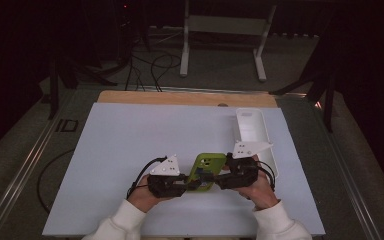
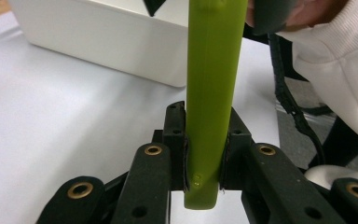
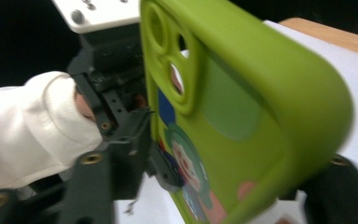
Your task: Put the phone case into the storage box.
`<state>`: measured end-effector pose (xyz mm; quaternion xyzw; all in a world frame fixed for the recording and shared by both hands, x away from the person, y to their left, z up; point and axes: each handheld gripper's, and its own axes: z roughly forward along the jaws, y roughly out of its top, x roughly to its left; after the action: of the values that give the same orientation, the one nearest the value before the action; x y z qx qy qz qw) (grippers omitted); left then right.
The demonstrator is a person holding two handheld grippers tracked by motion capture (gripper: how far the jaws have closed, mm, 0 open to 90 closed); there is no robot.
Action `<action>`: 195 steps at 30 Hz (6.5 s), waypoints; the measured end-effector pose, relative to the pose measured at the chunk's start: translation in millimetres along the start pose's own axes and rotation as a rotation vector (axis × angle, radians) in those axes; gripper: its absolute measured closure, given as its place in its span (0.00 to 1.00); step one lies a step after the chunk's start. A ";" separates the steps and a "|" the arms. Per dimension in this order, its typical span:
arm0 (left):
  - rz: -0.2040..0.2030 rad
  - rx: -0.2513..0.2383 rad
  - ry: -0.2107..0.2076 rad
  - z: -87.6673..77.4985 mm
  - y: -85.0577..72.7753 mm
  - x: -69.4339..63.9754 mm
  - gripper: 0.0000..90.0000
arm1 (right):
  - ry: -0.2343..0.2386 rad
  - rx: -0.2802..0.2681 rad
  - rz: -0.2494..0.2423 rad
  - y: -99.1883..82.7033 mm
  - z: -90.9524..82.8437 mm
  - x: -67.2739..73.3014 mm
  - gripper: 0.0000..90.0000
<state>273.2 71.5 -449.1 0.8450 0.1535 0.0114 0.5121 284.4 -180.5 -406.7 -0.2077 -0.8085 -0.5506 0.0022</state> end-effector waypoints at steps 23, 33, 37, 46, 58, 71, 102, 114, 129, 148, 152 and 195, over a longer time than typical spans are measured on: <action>-0.037 -0.024 0.093 -6.9 0.6 4.1 0.86 | -0.205 0.013 -0.003 0.6 -1.2 5.2 0.09; -0.055 -0.037 0.169 -7.4 1.7 4.0 0.86 | -0.268 -0.018 0.011 -2.0 -4.7 3.9 0.09; -0.065 -0.045 0.204 -7.1 2.1 3.6 0.86 | -0.278 -0.033 0.019 -2.7 -6.0 3.8 0.09; -0.085 -0.071 0.279 -8.1 3.3 3.3 0.86 | -0.327 -0.044 0.001 -1.9 -6.1 6.2 0.09; -0.103 -0.111 0.365 -5.3 3.7 -0.7 0.86 | -0.347 -0.064 -0.002 0.6 -3.6 7.2 0.09; -0.129 -0.124 0.426 -0.4 3.1 -3.3 0.86 | -0.369 -0.078 -0.015 4.4 0.5 11.5 0.09; -0.128 -0.130 0.512 9.3 1.9 -10.4 0.86 | -0.426 -0.114 0.008 19.1 11.5 16.5 0.09; -0.115 -0.118 0.516 13.2 1.8 -12.4 0.86 | -0.438 -0.133 0.025 26.5 14.8 17.1 0.09; -0.117 -0.117 0.513 15.9 1.5 -13.4 0.86 | -0.458 -0.138 0.053 32.0 20.3 18.6 0.09; -0.102 -0.119 0.508 20.1 1.6 -17.5 0.86 | -0.469 -0.155 0.112 35.6 29.2 14.1 0.09; -0.110 -0.121 0.502 22.3 1.4 -18.2 0.86 | -0.468 -0.172 0.131 35.9 30.3 13.3 0.11; -0.177 -0.119 0.477 17.9 0.7 -10.1 0.53 | -0.454 -0.137 0.117 34.2 30.4 10.8 0.17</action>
<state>266.9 53.0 -455.6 0.7700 0.3424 0.1745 0.5093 293.0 -139.3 -385.8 -0.3722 -0.7358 -0.5421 -0.1619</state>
